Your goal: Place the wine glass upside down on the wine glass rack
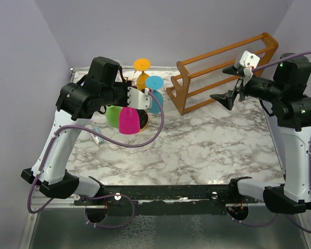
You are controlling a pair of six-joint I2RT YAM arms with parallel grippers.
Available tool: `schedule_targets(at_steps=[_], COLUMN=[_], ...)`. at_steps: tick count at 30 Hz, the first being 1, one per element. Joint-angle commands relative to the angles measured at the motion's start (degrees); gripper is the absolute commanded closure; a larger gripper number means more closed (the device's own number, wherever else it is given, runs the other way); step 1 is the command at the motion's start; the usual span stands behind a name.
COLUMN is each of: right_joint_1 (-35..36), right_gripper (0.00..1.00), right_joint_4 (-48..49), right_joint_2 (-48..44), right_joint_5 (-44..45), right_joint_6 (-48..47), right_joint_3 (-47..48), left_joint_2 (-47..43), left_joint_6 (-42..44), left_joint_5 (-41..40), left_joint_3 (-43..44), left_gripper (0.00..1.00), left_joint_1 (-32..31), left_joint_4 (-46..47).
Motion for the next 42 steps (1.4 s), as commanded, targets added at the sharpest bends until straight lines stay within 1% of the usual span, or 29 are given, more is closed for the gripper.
schedule_targets(at_steps=[1,6,14,26,34,42], right_joint_1=[-0.3,-0.3,-0.3,-0.39,-0.46,-0.54], right_gripper=[0.03,0.02,0.02,0.02,0.02,0.02], right_joint_4=[0.82,0.89,0.83,0.76,0.72,0.64], right_joint_2=[-0.6,-0.59,-0.31,-0.56,-0.34,-0.22], right_joint_5=[-1.05,-1.17,-1.66,-2.06,-2.21,-2.3], right_joint_6=[-0.49,-0.58,-0.65,-1.19,-1.28,-1.37], right_joint_3=[-0.57,-0.84,-1.14,-1.78,-1.99,-2.15], left_joint_2=[0.43,0.74,1.6,3.04,3.69,4.15], left_joint_6=[1.65,2.48,2.05,1.34,0.2,-1.12], left_joint_5=[-3.61,-5.9,-7.42,-13.19,-14.85,-14.02], left_joint_3=[-1.01,-2.95,-5.08,-7.46,-9.09,-7.37], left_gripper=[1.0,1.0,1.0,1.0,1.0,1.0], left_joint_1=[-0.93,-1.39,-2.32,-4.79,-6.03,-6.88], left_joint_4=[0.3,1.21,4.19,7.85,9.31,9.31])
